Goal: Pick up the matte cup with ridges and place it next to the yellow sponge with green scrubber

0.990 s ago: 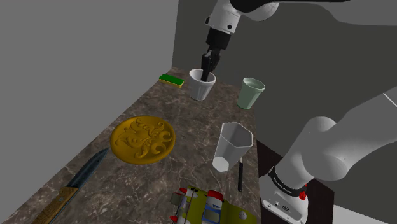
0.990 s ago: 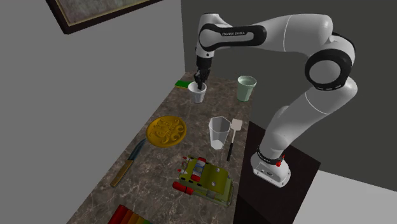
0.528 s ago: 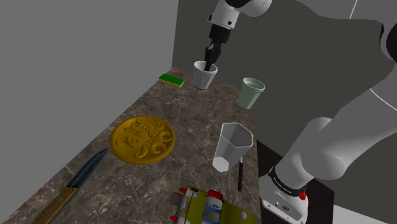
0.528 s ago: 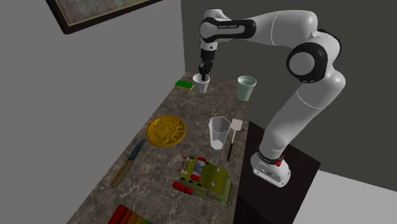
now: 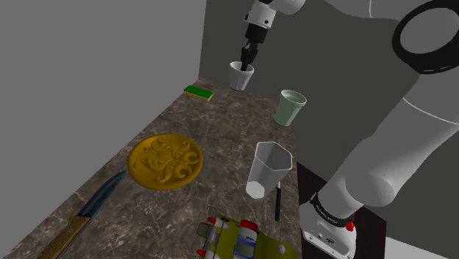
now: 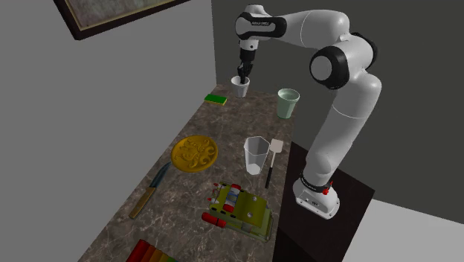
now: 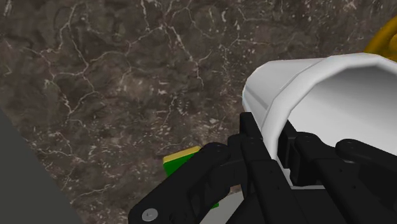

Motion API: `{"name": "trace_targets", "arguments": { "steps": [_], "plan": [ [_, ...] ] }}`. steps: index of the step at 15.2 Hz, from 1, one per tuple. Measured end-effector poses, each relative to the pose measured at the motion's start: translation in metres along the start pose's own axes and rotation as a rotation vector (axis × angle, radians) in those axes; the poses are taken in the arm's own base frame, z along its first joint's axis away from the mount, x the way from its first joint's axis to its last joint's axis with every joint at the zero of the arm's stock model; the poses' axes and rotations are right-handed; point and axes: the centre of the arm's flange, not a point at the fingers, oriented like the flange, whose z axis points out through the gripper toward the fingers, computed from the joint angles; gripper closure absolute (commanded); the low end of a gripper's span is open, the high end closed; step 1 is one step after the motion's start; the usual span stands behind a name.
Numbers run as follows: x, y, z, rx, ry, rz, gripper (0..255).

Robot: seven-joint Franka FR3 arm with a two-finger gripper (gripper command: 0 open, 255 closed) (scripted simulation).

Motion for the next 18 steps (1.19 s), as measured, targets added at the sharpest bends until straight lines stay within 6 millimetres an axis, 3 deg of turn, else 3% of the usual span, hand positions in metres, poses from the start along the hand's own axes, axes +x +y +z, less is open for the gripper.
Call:
{"name": "trace_targets", "arguments": {
  "steps": [9, 12, 18],
  "plan": [
    [0.036, 0.114, -0.026, -0.001, 0.000, 0.001, 255],
    [0.038, 0.128, -0.022, 0.000, 0.000, 0.000, 255],
    [0.039, 0.136, 0.008, 0.000, 0.000, -0.001, 255]
  ]
}}
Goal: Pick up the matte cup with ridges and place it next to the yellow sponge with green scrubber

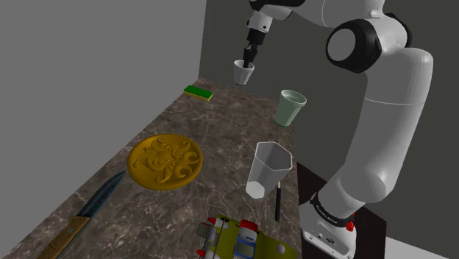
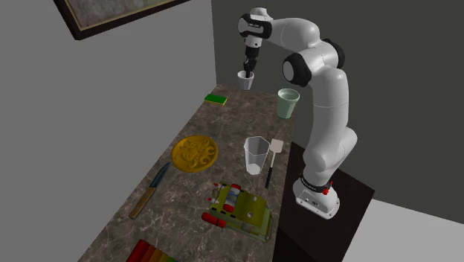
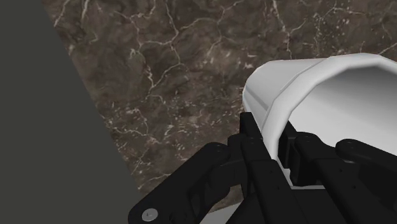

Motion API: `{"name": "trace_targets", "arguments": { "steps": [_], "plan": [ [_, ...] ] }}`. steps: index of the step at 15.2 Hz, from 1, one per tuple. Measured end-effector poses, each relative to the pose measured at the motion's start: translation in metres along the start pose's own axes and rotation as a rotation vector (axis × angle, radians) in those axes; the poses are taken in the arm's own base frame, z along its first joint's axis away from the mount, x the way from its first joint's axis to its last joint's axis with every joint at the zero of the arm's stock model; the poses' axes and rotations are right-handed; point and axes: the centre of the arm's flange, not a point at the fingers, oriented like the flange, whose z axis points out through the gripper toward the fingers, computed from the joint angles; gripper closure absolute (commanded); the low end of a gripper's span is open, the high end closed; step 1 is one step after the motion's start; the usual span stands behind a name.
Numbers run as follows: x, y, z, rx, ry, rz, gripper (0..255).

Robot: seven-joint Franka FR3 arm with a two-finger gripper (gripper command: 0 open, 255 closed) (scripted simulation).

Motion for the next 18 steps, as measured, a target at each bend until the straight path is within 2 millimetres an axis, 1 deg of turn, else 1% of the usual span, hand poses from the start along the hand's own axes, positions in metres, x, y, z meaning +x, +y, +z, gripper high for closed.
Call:
{"name": "trace_targets", "arguments": {
  "steps": [11, 15, 18],
  "plan": [
    [0.001, 0.012, 0.058, 0.000, 0.000, 0.000, 255],
    [-0.002, 0.016, 0.079, 0.000, 0.000, 0.000, 255],
    [0.000, 0.019, 0.094, 0.000, 0.000, 0.000, 255]
  ]
}}
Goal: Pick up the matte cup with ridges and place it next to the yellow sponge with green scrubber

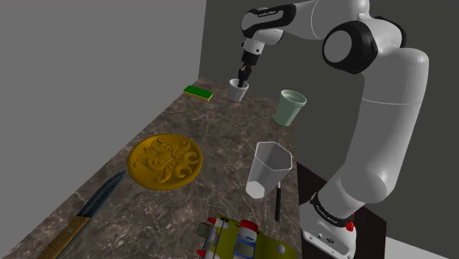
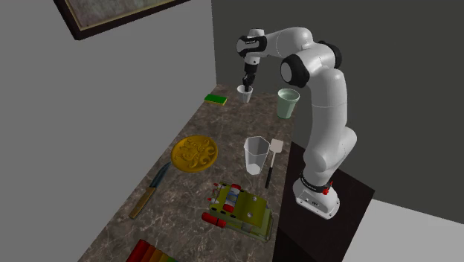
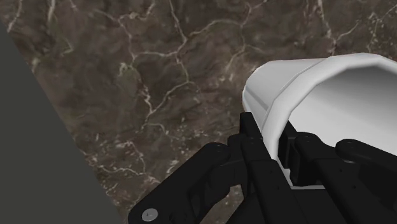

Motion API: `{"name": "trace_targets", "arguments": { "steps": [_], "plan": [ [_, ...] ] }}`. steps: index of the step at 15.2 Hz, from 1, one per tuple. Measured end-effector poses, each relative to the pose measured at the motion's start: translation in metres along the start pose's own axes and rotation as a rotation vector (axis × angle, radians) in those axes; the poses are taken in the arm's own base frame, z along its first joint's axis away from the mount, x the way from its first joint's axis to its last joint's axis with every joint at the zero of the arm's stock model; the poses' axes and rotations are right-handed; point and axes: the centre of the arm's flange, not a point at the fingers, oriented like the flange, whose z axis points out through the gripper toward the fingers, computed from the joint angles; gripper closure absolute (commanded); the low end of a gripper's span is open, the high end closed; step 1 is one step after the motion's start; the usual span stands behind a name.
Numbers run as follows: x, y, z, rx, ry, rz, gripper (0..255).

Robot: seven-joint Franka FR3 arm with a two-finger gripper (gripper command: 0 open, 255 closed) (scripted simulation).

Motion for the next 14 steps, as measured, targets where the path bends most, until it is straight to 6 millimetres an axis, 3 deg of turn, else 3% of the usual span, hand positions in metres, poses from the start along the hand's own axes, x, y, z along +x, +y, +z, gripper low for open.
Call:
{"name": "trace_targets", "arguments": {
  "steps": [3, 9, 10, 14],
  "plan": [
    [0.000, 0.003, 0.016, 0.000, 0.000, 0.000, 255],
    [-0.001, 0.005, 0.019, 0.000, 0.000, 0.000, 255],
    [-0.001, 0.005, 0.019, 0.000, 0.000, 0.000, 0],
    [0.000, 0.005, 0.019, 0.000, 0.001, 0.000, 0]
  ]
}}
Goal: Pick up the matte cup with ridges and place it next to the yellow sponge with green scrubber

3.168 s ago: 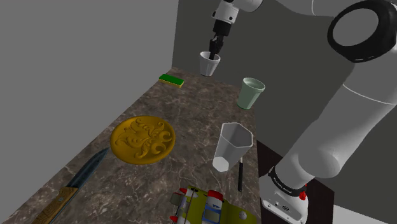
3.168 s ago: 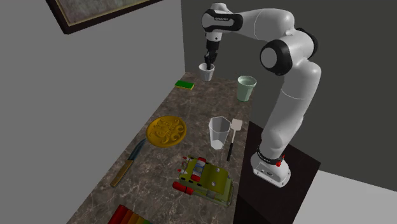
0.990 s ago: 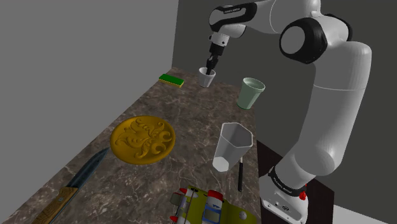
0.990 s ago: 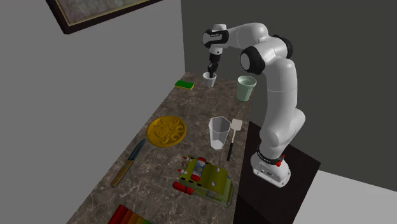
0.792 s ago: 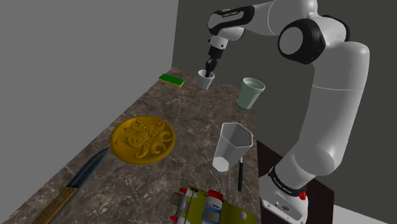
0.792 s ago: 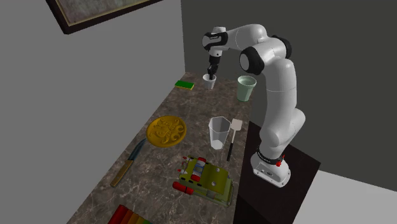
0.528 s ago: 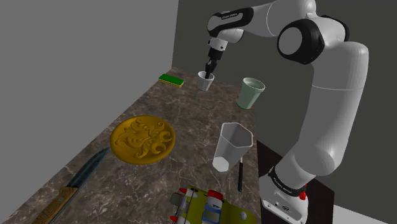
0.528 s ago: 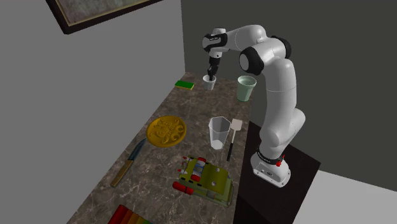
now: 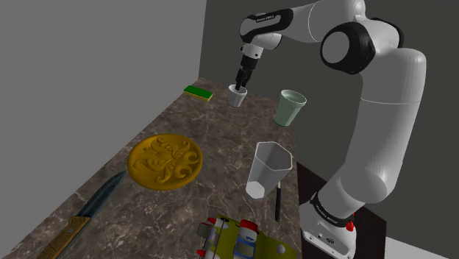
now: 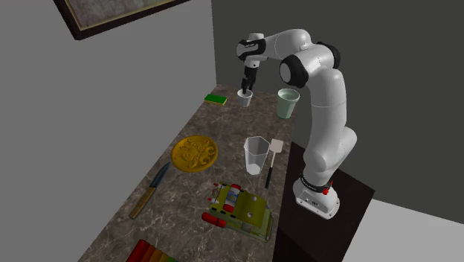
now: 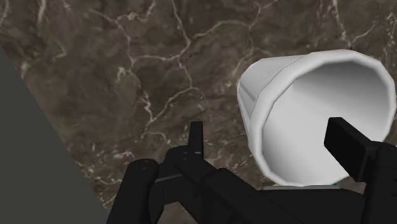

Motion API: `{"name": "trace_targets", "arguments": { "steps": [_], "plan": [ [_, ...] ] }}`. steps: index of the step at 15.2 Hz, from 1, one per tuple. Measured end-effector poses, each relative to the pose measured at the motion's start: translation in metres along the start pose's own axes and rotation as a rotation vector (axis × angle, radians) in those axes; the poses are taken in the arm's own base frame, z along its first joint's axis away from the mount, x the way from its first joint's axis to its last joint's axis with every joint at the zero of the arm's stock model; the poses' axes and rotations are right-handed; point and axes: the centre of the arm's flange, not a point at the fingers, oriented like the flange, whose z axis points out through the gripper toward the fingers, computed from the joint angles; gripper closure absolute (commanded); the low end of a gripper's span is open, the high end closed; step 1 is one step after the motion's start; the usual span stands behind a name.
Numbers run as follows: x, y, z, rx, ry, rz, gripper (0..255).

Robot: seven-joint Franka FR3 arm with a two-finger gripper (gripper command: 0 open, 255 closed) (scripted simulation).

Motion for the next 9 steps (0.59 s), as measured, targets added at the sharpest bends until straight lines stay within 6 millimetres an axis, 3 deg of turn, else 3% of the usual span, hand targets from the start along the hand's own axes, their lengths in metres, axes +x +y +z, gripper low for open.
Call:
{"name": "trace_targets", "arguments": {
  "steps": [2, 6, 9],
  "plan": [
    [0.000, 0.000, 0.000, 0.000, 0.000, 0.000, 0],
    [-0.001, -0.001, -0.038, 0.000, 0.001, 0.000, 0],
    [0.000, 0.000, -0.049, 0.000, 0.001, 0.000, 0]
  ]
}}
